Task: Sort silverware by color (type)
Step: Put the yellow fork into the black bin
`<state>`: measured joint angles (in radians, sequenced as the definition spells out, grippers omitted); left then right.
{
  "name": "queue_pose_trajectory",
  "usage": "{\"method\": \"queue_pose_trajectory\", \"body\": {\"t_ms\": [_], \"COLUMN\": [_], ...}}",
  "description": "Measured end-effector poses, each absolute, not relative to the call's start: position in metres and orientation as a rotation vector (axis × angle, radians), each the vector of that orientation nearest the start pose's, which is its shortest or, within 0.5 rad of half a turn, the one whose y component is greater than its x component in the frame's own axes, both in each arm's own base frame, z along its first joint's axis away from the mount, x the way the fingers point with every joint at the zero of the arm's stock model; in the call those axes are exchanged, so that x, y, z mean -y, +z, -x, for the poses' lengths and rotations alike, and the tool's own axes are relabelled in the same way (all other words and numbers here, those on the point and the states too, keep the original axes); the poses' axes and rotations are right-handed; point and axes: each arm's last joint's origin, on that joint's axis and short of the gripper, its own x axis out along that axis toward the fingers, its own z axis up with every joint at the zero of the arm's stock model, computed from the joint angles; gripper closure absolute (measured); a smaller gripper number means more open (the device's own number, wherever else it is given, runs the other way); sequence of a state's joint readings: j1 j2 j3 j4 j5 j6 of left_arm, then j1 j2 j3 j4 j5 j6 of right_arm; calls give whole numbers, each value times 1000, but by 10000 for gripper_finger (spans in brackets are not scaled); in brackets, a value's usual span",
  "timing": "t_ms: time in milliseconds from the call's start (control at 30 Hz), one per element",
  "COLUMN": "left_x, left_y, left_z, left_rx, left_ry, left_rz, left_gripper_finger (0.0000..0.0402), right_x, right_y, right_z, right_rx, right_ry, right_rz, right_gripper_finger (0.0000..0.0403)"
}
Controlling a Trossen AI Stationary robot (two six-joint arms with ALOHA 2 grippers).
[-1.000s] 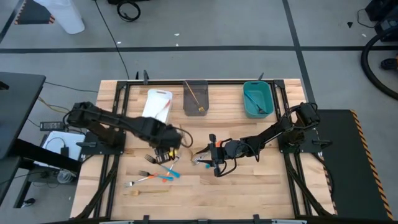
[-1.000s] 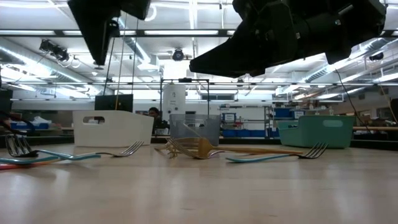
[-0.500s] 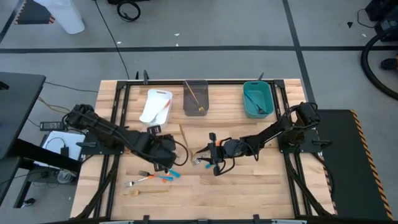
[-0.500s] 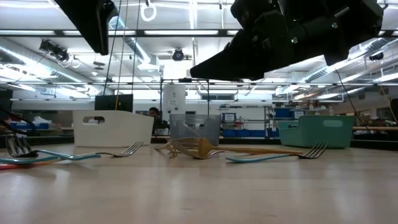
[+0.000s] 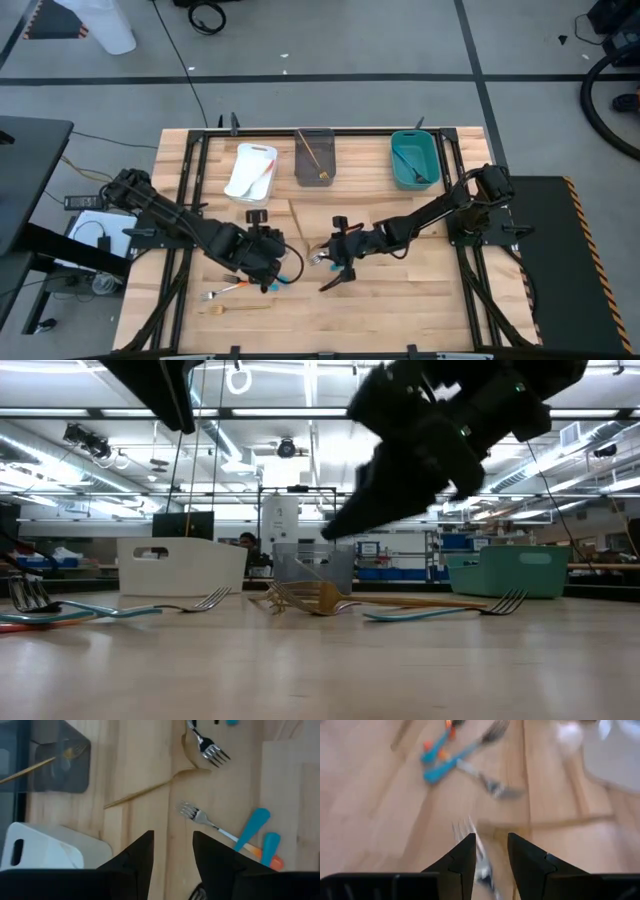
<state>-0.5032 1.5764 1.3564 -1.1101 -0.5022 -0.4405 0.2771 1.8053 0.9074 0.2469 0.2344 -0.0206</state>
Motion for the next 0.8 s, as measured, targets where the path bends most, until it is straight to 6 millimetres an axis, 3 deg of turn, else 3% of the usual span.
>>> {"method": "queue_pose_trajectory", "body": {"t_ms": [333,533,800], "left_x": [130,128,130], "left_y": [241,223,203], "left_z": [-261,-257,-258], "left_rx": [-1144,-1154,-1135], "left_ry": [243,230,122], "left_rz": [-277,-296,-293], "left_gripper_finger": [256,256,256], "right_x": [-87,-88,-90], "right_y": [133,145,152], "right_z": [-330,-328,-327], "right_rx": [-919,-1091,-1185], "right_ry": [32,35,134], "right_rz": [184,225,184], "right_gripper_finger": [280,280,280]}}
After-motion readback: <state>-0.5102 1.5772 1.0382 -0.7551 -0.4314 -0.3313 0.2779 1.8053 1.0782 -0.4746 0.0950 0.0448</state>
